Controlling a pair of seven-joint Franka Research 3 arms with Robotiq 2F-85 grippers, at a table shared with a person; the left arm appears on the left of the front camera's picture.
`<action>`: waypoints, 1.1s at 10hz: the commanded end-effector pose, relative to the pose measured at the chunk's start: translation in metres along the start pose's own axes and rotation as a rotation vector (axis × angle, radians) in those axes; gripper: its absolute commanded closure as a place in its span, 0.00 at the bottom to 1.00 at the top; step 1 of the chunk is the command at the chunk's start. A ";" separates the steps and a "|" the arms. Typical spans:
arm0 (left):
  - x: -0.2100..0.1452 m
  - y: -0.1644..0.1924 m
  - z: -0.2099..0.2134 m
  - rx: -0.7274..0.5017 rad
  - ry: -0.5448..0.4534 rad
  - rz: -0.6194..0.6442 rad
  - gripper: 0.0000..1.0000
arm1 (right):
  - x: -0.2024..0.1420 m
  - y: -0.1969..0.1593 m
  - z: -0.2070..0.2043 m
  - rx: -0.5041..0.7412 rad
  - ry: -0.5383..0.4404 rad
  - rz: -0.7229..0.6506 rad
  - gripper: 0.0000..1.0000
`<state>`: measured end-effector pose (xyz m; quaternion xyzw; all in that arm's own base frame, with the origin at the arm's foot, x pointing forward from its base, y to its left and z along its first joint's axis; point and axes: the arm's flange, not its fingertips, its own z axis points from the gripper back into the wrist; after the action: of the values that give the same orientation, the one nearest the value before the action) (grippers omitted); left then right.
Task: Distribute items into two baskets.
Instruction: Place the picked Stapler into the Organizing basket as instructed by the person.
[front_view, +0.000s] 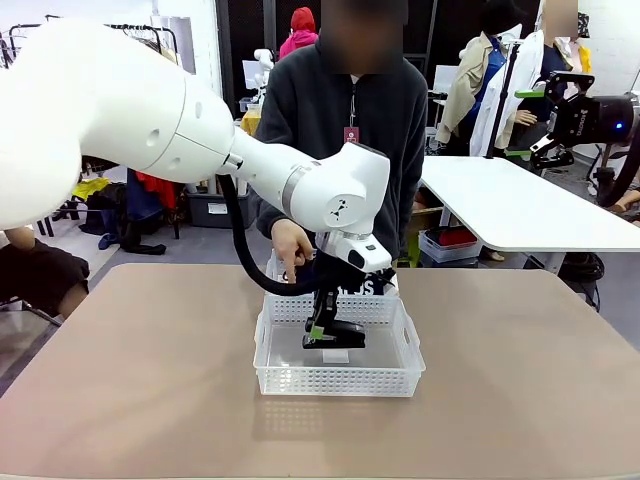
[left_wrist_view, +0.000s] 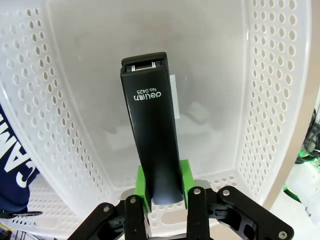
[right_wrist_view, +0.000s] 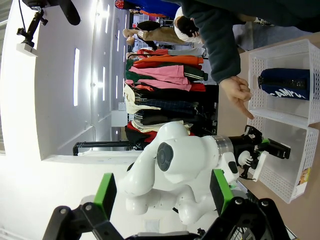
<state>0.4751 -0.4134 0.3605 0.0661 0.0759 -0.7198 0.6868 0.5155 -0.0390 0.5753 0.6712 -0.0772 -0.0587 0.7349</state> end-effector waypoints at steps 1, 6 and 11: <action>-0.010 0.002 -0.006 0.014 -0.016 0.000 1.00 | -0.001 0.004 0.000 0.004 -0.011 0.006 0.00; -0.003 0.007 -0.022 -0.024 -0.013 -0.001 1.00 | -0.001 0.004 0.000 0.004 -0.011 0.006 0.00; -0.001 0.005 -0.026 -0.029 -0.011 0.006 0.55 | -0.001 0.004 0.000 0.004 -0.011 0.006 0.00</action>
<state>0.4831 -0.4102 0.3347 0.0547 0.0850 -0.7170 0.6897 0.5155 -0.0390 0.5753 0.6712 -0.0772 -0.0587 0.7349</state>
